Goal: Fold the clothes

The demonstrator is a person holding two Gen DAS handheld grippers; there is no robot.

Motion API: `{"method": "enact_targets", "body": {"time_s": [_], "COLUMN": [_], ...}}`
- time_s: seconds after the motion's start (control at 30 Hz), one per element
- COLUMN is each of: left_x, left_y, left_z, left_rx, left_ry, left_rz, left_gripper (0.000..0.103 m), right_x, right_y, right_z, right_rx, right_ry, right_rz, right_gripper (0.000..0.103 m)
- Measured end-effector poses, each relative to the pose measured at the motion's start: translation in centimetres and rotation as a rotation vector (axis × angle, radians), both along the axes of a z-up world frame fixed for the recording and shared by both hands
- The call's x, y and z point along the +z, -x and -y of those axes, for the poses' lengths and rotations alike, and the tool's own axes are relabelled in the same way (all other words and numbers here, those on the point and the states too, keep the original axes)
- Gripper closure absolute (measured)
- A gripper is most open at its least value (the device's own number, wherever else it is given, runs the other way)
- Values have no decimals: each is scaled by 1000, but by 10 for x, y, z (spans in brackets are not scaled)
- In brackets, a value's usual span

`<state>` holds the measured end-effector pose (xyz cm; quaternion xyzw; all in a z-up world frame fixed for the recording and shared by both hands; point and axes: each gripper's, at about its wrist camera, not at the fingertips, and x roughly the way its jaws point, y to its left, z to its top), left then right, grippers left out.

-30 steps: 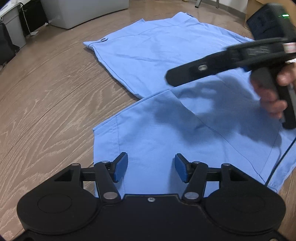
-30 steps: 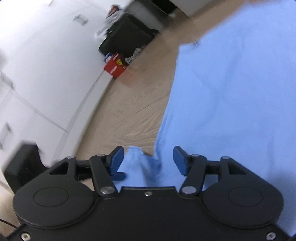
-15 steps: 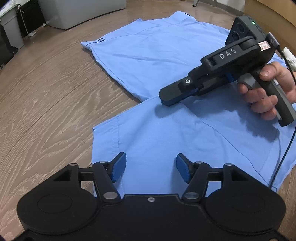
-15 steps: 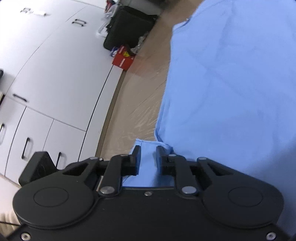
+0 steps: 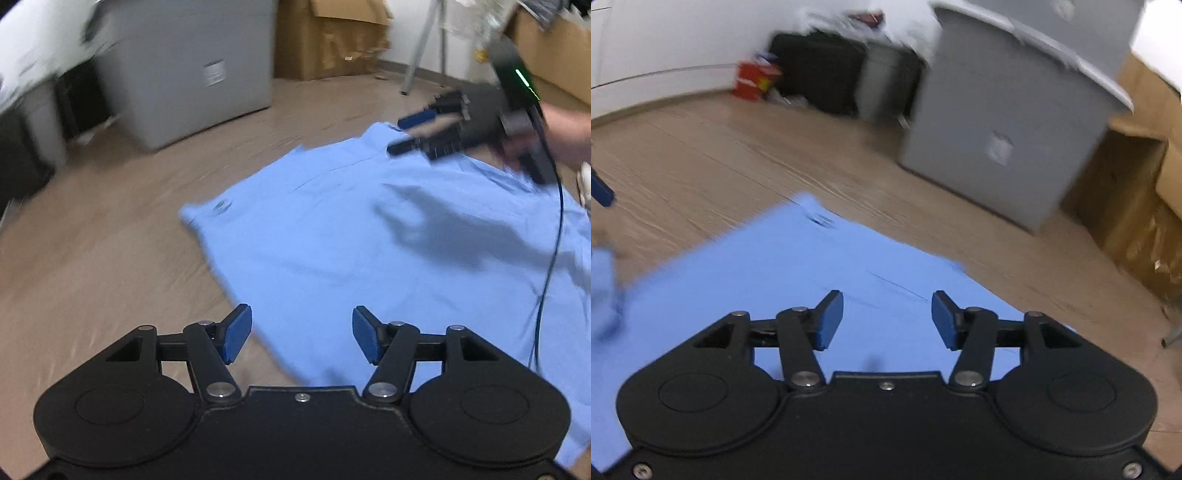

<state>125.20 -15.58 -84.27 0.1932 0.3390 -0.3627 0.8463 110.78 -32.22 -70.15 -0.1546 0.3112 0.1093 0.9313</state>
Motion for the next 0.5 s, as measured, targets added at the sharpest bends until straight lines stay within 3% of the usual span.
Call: {"method": "enact_targets", "body": {"time_s": [0.1, 0.13, 0.27, 0.4, 0.5], "left_x": [-10, -15, -41, -61, -65], "left_y": [-16, -22, -53, -61, -57], "left_z": [41, 53, 86, 91, 84], "left_rx": [-54, -50, -1, 66, 119], "left_ry": [-32, -41, -60, -148, -143], "left_rz": [34, 38, 3, 21, 21], "left_gripper": [42, 42, 42, 42, 35], "right_x": [17, 17, -6, -52, -76], "right_y": [-40, -47, -67, -97, -121], "right_z": [103, 115, 203, 235, 238], "right_rx": [-128, -151, -339, -446, -467], "right_ry": [-92, -104, -197, -341, -393], "right_rz": [-118, -137, -242, -285, -279], "right_gripper": [38, 36, 36, 47, 48]}}
